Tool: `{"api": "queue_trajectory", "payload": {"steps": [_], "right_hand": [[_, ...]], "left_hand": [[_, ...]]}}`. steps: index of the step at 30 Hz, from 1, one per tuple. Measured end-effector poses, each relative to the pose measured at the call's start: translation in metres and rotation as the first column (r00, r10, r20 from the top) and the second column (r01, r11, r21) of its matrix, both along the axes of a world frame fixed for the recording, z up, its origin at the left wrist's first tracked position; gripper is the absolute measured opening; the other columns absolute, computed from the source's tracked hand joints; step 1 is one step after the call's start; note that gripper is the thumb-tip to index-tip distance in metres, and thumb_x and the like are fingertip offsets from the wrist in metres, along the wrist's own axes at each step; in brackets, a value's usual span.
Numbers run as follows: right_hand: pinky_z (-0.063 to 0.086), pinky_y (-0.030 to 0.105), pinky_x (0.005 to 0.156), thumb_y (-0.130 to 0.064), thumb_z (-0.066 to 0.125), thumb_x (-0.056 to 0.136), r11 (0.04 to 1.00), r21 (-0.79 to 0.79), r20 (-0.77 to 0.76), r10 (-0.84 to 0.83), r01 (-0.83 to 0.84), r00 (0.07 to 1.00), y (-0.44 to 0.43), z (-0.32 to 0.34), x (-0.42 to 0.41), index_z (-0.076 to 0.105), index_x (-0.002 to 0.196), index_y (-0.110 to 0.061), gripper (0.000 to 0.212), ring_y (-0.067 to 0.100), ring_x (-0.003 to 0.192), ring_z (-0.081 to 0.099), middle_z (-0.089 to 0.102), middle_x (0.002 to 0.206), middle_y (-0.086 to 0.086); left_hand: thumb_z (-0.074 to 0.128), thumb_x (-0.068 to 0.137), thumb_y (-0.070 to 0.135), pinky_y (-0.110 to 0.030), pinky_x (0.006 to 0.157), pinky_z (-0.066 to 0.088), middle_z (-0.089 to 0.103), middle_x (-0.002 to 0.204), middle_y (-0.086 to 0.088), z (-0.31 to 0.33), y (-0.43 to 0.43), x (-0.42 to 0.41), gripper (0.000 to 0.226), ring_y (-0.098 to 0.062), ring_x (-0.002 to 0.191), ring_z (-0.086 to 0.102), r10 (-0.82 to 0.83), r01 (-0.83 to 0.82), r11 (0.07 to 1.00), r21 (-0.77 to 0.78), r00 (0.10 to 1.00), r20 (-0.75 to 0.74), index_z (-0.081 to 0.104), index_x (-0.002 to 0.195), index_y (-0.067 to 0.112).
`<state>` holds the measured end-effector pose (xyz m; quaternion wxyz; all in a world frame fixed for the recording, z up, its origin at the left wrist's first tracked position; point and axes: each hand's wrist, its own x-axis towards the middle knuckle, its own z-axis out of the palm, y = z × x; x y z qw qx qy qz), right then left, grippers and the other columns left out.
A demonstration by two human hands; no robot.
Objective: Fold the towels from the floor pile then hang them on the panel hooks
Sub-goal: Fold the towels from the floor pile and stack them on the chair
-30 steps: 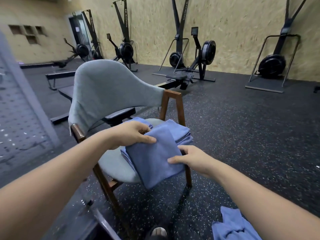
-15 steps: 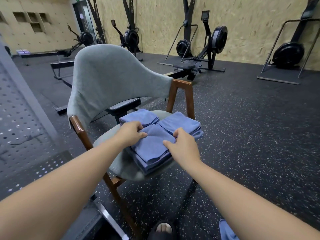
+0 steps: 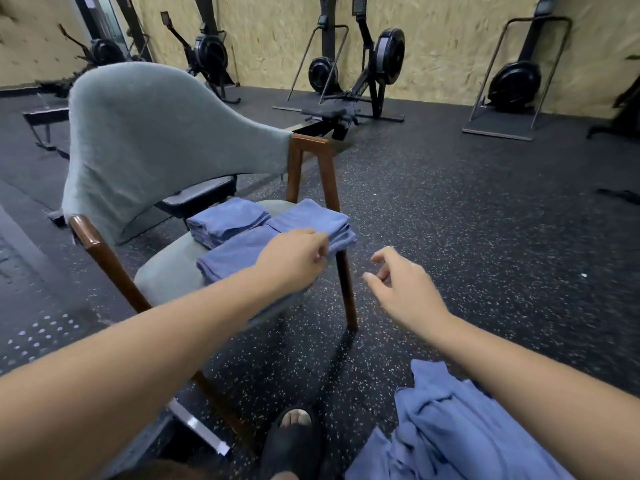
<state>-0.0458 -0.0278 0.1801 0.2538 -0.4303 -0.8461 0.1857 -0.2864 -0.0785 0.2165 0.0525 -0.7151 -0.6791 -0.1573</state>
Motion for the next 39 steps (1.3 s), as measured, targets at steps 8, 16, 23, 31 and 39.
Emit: {"api": "queue_trajectory", "payload": {"steps": [8, 16, 23, 31, 39], "right_hand": [[0.052, 0.039, 0.077, -0.039, 0.063, 0.103, 0.970, -0.123, 0.212, -0.182, 0.211, 0.960, 0.000, -0.056, 0.126, 0.060, 0.125, -0.026, 0.027, 0.021, 0.087, 0.065, 0.068, 0.089, -0.011], [0.055, 0.041, 0.077, -0.027, 0.067, 0.092, 0.864, -0.341, 0.298, -0.275, 0.371, 0.914, -0.035, -0.173, 0.198, 0.067, 0.099, -0.024, 0.007, 0.025, 0.089, 0.069, 0.073, 0.089, -0.003], [0.051, 0.037, 0.084, -0.037, 0.073, 0.090, 0.847, -0.403, 0.404, -0.176, 0.347, 0.898, -0.078, -0.243, 0.233, 0.067, 0.112, -0.025, 0.026, 0.024, 0.106, 0.067, 0.071, 0.110, -0.003], [0.048, 0.042, 0.088, -0.039, 0.062, 0.097, 0.922, -0.261, 0.584, -0.084, 0.285, 0.807, -0.111, -0.272, 0.252, 0.052, 0.123, -0.019, 0.034, 0.032, 0.117, 0.062, 0.061, 0.121, 0.006], [0.049, 0.044, 0.078, -0.015, 0.057, 0.094, 0.845, -0.386, 0.353, -0.236, 0.371, 0.905, -0.090, -0.245, 0.258, 0.056, 0.100, -0.015, 0.006, 0.036, 0.094, 0.065, 0.072, 0.099, 0.010]], "left_hand": [[0.061, 0.096, 0.025, -0.043, 0.077, 0.058, 0.066, 0.100, -0.001, -0.076, 0.021, 0.147, 0.012, -0.028, 0.094, 0.065, -0.272, 0.246, 0.924, -0.292, 0.961, -0.050, 0.062, 0.107, 0.021], [0.063, 0.094, 0.025, -0.040, 0.073, 0.055, 0.071, 0.104, -0.005, -0.195, 0.014, 0.247, 0.020, -0.031, 0.094, 0.065, -0.266, 0.300, 0.826, -0.477, 0.954, 0.139, 0.064, 0.113, 0.020], [0.071, 0.090, 0.024, -0.037, 0.078, 0.052, 0.064, 0.119, -0.004, -0.297, -0.021, 0.287, 0.032, -0.028, 0.108, 0.064, -0.231, 0.347, 0.738, -0.579, 0.936, 0.266, 0.065, 0.122, 0.024], [0.058, 0.096, 0.029, -0.042, 0.068, 0.048, 0.054, 0.109, -0.004, -0.339, -0.036, 0.301, 0.010, -0.033, 0.096, 0.062, -0.249, 0.336, 0.801, -0.495, 0.939, 0.236, 0.059, 0.105, 0.029], [0.057, 0.093, 0.019, -0.045, 0.073, 0.049, 0.067, 0.091, -0.012, -0.286, -0.018, 0.297, 0.007, -0.038, 0.087, 0.062, -0.290, 0.413, 0.808, -0.420, 0.899, 0.327, 0.051, 0.097, 0.017]]}}
